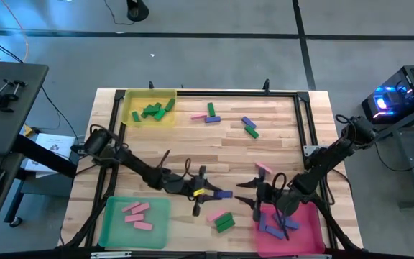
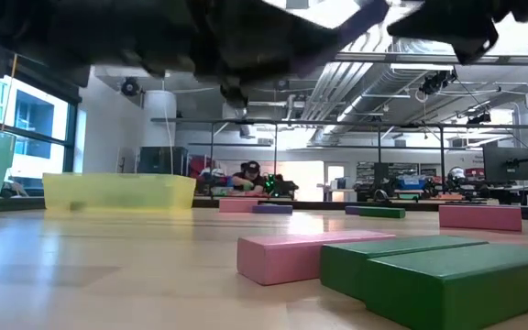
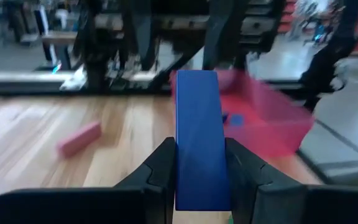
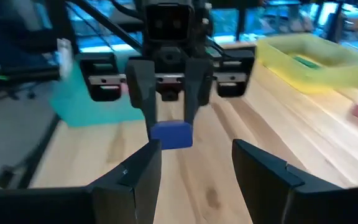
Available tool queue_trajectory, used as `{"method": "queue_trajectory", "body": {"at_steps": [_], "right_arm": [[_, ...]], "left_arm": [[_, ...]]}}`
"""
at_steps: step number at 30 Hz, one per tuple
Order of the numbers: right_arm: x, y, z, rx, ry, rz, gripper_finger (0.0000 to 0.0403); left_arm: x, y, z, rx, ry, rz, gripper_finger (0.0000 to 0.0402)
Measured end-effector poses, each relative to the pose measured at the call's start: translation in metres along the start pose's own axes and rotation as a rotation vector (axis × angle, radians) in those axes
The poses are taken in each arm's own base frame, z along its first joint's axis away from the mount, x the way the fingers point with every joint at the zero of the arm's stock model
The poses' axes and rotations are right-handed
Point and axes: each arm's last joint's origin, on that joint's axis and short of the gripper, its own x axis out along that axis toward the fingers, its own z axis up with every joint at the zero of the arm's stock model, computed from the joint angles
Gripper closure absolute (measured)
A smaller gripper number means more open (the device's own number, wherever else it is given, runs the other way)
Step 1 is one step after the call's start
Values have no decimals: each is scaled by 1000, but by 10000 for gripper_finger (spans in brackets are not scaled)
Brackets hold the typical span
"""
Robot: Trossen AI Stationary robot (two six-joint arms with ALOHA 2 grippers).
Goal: Sort blocks
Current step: Put the violet block into the pink bin
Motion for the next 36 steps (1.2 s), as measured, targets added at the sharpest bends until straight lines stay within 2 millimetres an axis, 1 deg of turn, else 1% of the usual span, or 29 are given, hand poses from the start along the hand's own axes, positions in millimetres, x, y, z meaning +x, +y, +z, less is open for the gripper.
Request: {"method": "queue_trajectory", "body": {"at_steps": [3,6,11,15,23,26,30,31,32,36], "right_arm": [[0,3,5,-4,-27,55,222],[1,5,7,-4,-49,74,222],[8,12,0,-54,-73,114,222],[12,16,-4,-74,-103,121,222],[18,12,0,-50,-128,104,226],[20,11,1,-36,-125,121,249],[21,10,1,-35,-121,132,307],[21,10,1,-34,-122,128,323],[21,10,1,-33,-123,128,328],[19,11,1,-34,-123,136,328]], "left_arm": [[1,-5,4,8,-22,-14,327],[3,-6,8,5,-31,-12,327],[6,-7,13,26,-50,-11,327],[7,-7,14,25,-52,-15,327],[7,-7,14,24,-52,-16,327],[7,-7,14,24,-52,-16,327],[7,-7,14,5,-52,-17,324],[7,-7,14,6,-52,-18,315],[7,-7,14,8,-52,-18,303],[7,-7,14,8,-51,-18,251]]}}
